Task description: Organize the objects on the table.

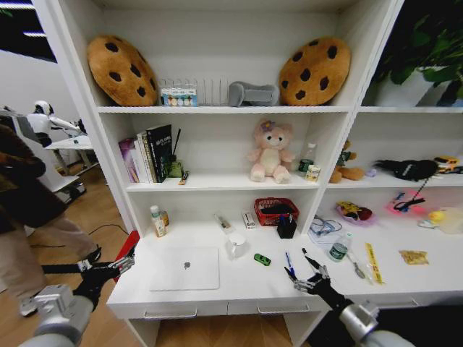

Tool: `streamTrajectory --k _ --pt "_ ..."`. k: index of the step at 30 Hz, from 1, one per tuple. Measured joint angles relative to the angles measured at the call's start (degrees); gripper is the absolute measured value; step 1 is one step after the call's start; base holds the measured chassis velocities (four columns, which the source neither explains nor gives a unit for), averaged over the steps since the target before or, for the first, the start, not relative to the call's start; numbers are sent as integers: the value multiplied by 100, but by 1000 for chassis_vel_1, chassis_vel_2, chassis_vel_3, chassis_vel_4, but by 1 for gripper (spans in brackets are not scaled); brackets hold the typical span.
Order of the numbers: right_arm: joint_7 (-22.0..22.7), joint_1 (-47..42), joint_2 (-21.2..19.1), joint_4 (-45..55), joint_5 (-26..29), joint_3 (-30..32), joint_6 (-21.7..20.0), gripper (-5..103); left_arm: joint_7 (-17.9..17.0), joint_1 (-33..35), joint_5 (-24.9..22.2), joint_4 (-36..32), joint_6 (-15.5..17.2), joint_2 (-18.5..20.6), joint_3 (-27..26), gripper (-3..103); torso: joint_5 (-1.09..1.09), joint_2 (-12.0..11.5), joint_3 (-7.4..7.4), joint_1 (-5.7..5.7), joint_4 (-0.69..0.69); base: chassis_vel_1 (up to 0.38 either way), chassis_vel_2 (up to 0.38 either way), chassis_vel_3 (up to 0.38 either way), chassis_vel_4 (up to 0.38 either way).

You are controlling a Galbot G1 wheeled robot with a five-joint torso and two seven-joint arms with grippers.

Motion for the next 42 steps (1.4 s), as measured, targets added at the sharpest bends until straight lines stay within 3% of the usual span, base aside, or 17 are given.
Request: streamTrajectory --k 2,9,18,28,42 --pt "-590 483 -223 -484 121 -180 10 100 0 1 0 1 -1 0 1 100 0 0 0 -1 1 0 0 0 0" --pt "-1054 1299 -346 -1452 79 -735 24 100 0 0 -1 1 -3 1 1 100 -1 0 0 0 -2 0 0 0 0" --pt "-1099 2758 -239 -2564 37 -2048 -42 100 0 0 -2 1 -6 1 2 100 -1 0 0 0 0 0 0 0 0" --pt "-1254 3770 -182 -3072 -38 -3113 -60 100 1 -1 -2 1 -7 1 2 100 -3 0 0 0 1 0 0 0 0" --pt "-1245 4335 -247 -3388 -84 -3857 -294 100 1 -1 -2 2 -7 1 2 100 -2 0 -1 0 0 0 0 0 0"
